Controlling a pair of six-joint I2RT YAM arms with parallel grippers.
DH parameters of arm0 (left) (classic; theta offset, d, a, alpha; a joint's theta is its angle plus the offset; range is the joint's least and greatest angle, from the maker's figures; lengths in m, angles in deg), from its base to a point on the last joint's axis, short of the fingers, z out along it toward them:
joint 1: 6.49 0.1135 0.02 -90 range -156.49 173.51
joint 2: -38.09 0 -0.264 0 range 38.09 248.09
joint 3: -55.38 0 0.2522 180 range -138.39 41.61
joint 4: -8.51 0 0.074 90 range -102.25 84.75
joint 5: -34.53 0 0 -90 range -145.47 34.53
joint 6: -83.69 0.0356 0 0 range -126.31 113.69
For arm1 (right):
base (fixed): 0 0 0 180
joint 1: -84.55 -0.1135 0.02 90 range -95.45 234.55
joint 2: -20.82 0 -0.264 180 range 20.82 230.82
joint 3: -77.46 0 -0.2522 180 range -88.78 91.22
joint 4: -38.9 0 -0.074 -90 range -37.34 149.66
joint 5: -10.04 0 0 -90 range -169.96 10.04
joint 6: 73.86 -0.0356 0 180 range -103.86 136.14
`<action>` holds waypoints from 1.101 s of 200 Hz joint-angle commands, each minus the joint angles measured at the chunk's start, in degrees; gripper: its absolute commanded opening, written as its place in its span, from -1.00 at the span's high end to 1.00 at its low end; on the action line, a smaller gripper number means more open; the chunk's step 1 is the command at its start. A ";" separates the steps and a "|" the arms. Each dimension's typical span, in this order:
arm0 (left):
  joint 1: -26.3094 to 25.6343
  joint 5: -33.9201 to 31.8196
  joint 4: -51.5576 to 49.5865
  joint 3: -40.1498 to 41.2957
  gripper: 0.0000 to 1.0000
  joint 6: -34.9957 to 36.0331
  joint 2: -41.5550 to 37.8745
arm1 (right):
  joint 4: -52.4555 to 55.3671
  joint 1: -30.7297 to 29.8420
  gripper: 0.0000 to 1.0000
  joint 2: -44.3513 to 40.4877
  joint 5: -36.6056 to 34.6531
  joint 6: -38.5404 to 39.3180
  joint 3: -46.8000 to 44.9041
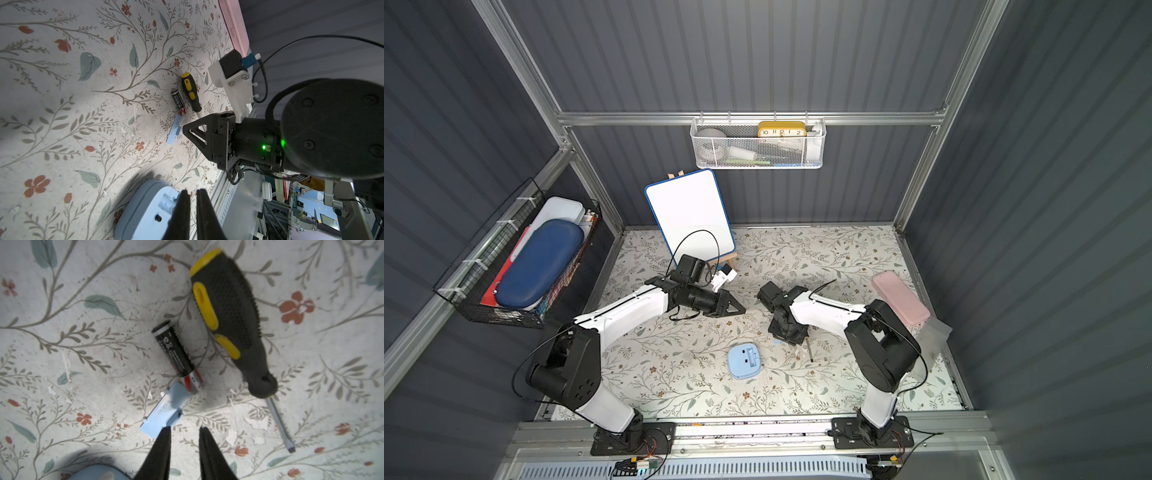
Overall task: Remove the battery from the alarm
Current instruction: Pick up the cover from the center of the board.
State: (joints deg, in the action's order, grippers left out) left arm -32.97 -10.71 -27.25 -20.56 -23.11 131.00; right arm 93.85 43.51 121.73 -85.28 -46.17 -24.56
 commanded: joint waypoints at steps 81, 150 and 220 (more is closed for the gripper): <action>0.38 0.95 1.50 2.44 0.75 -0.80 -2.35 | -1.18 -0.17 0.50 2.01 -1.10 -2.56 0.69; 0.46 1.11 1.83 3.09 0.75 -0.75 -2.38 | -3.07 -0.36 0.55 2.64 0.16 -3.20 -0.80; 0.55 0.95 1.76 3.52 0.78 -0.62 -2.90 | -3.60 -0.54 0.71 3.36 0.71 -3.53 -2.23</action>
State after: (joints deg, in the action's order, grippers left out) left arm -32.91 -10.65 -25.81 -17.83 -23.74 130.06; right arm 89.81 43.29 124.61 -84.87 -48.90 -25.15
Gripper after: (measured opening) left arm 0.113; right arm 0.169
